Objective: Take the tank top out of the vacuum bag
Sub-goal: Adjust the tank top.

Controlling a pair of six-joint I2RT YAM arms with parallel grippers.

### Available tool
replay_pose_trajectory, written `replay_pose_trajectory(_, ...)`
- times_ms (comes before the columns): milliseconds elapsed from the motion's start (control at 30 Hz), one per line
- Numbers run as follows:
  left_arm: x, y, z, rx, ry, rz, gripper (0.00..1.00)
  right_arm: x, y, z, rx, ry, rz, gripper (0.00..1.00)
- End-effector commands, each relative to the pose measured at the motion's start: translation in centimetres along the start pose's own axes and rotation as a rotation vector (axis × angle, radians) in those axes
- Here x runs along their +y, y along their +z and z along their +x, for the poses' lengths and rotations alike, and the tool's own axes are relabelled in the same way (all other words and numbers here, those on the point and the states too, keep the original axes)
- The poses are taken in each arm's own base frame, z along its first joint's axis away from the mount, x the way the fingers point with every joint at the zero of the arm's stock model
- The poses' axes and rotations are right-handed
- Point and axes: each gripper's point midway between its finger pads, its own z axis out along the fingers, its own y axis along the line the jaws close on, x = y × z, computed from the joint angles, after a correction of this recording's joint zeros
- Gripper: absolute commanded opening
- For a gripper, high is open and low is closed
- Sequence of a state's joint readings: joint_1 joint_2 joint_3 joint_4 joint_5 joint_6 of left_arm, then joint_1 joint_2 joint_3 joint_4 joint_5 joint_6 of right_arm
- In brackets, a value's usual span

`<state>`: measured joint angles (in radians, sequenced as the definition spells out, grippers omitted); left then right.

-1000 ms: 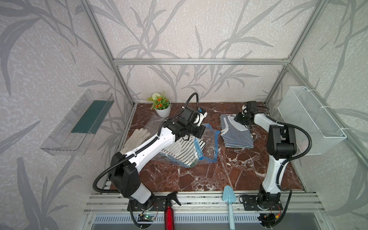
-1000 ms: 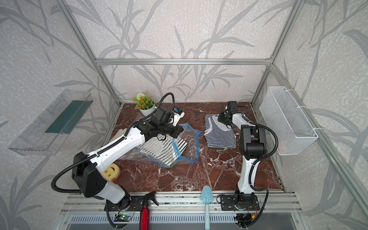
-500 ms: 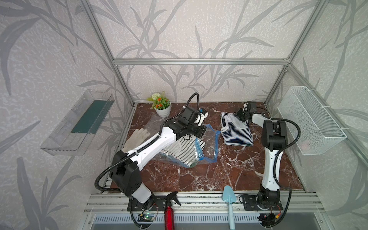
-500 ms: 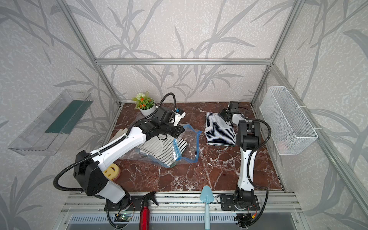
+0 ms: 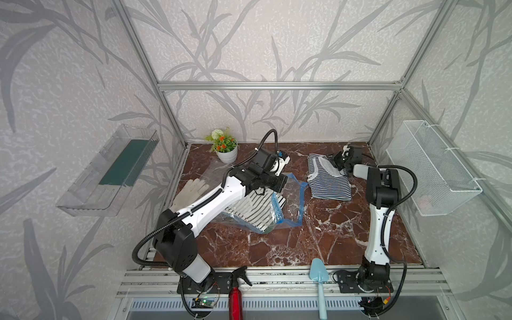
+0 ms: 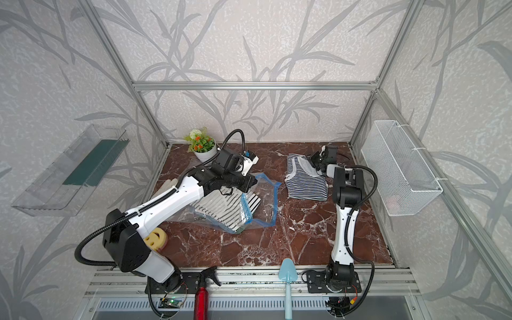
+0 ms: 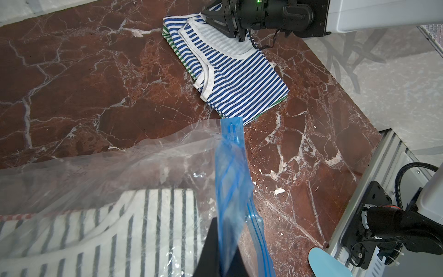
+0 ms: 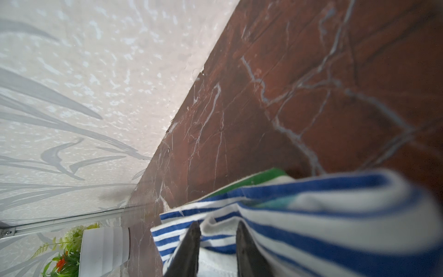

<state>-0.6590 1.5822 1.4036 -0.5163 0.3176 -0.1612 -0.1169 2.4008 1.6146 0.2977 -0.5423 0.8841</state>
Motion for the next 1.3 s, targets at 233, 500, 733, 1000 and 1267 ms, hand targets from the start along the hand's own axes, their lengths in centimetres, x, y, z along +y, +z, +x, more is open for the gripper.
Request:
replay_pose_trajectory(233, -0.3, -0.4, -1.1, -0.026, 0.010, 0.009, 0.00, 1.4, -1.2, -3.8, -0.109, 0.058, -0.138, 0.27)
replay_pose_trajectory(500, -0.2, 0.0, -1.0, -0.017, 0.009, 0.003, 0.00, -0.6, -0.5, -4.6, -0.154, 0.126, -0.105, 0.23)
replay_pose_trajectory(733, -0.2, 0.1, -0.9, -0.013, 0.005, 0.005, 0.00, -4.3, -0.4, -3.4, -0.131, 0.179, 0.072, 0.23)
replay_pose_trajectory(1000, -0.4, -0.3, -1.1, -0.023, 0.006, 0.013, 0.00, -0.6, -0.7, -3.7, -0.110, 0.076, 0.003, 0.24)
replay_pose_trajectory(1267, -0.5, -0.5, -1.2, -0.028, 0.007, 0.014, 0.00, 7.1, -1.2, -3.6, -0.143, -0.072, -0.194, 0.25)
